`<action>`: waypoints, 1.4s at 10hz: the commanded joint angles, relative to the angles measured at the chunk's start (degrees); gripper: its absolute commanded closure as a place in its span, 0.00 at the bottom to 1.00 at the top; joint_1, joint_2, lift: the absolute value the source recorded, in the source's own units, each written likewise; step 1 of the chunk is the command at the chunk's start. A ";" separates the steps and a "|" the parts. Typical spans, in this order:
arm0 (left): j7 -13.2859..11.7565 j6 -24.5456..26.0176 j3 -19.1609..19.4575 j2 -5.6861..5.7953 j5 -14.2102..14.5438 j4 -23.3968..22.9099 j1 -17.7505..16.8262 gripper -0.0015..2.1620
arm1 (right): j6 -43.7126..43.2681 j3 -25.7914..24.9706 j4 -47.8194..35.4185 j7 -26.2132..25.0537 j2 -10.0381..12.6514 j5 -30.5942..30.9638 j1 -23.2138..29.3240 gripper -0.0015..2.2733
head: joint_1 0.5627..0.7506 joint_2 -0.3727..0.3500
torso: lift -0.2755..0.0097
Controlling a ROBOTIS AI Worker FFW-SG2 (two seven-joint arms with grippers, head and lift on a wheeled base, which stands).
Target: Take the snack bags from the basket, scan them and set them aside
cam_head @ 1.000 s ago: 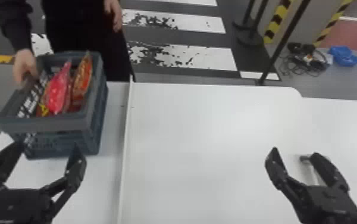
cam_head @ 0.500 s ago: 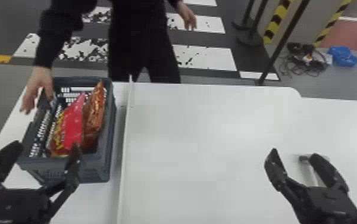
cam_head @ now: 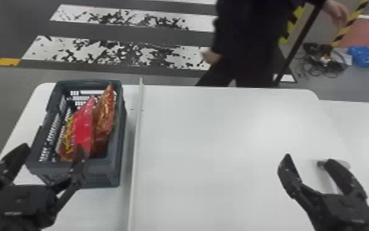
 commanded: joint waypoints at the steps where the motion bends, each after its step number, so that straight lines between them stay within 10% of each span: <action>1: 0.18 2.80 0.23 -0.55 0.54 1.25 -3.15 0.05 | 1.57 0.46 0.00 0.09 -0.15 0.13 -0.78 0.04 | 0.70 0.43 | 0.70; 7: 2.03 12.82 -1.00 -2.48 -0.61 7.14 -15.90 0.04 | 5.96 1.16 1.41 0.26 -3.32 -0.84 -4.21 0.04 | 0.70 0.50 | 0.70; 14: 2.65 17.57 -3.11 -2.57 -2.45 14.43 -22.49 0.16 | 7.37 0.98 2.20 0.26 -4.11 -1.81 -5.18 0.04 | 0.70 0.49 | 0.70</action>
